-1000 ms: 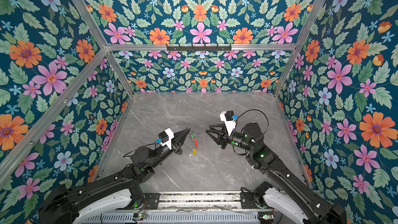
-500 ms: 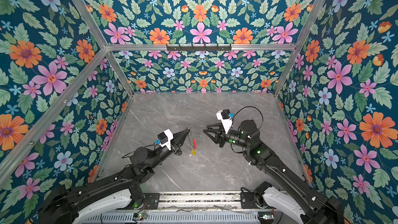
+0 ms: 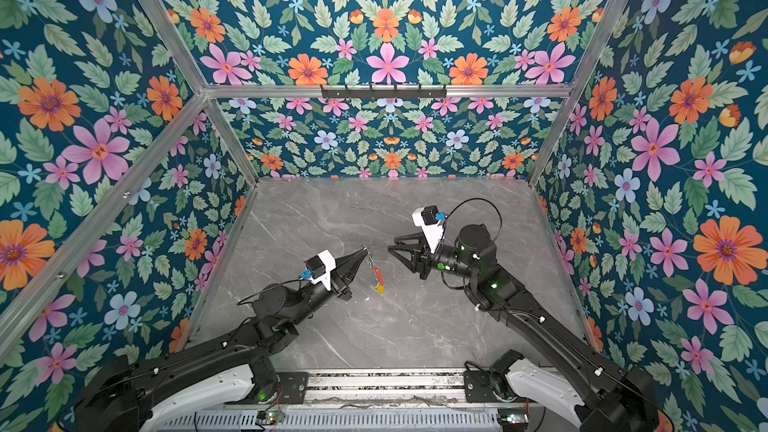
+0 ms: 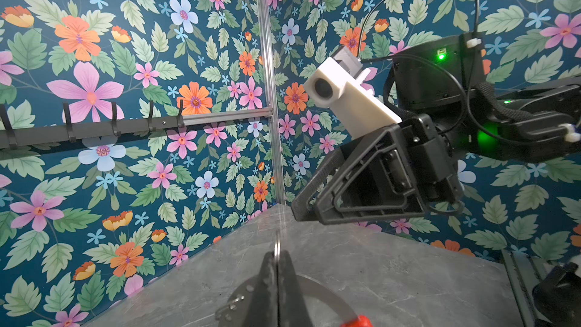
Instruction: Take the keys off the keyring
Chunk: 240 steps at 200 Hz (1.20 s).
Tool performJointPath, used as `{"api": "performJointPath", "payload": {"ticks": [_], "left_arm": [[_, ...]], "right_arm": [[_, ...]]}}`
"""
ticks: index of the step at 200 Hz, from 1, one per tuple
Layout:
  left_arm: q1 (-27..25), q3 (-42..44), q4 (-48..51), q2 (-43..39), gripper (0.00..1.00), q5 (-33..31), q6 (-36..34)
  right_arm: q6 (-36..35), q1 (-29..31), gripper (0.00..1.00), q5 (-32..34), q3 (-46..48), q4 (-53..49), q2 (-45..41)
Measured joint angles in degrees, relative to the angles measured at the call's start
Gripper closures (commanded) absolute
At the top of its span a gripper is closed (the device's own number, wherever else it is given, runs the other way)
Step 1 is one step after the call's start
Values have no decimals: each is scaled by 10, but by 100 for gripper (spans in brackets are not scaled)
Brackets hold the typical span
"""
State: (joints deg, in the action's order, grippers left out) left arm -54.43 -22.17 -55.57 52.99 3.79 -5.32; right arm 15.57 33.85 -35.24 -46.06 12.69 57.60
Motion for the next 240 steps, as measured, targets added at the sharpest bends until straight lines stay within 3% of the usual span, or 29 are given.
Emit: {"api": "performJointPath", "payload": {"ticks": [135,240], "left_arm": [[0,1,-1,2,100,0,-6],[7,-19,24,-8,100,42,46]], "right_arm": [[-22,0,62,-28,-21,0,28],[-9,-2,58,-189,-59,4,72]]}}
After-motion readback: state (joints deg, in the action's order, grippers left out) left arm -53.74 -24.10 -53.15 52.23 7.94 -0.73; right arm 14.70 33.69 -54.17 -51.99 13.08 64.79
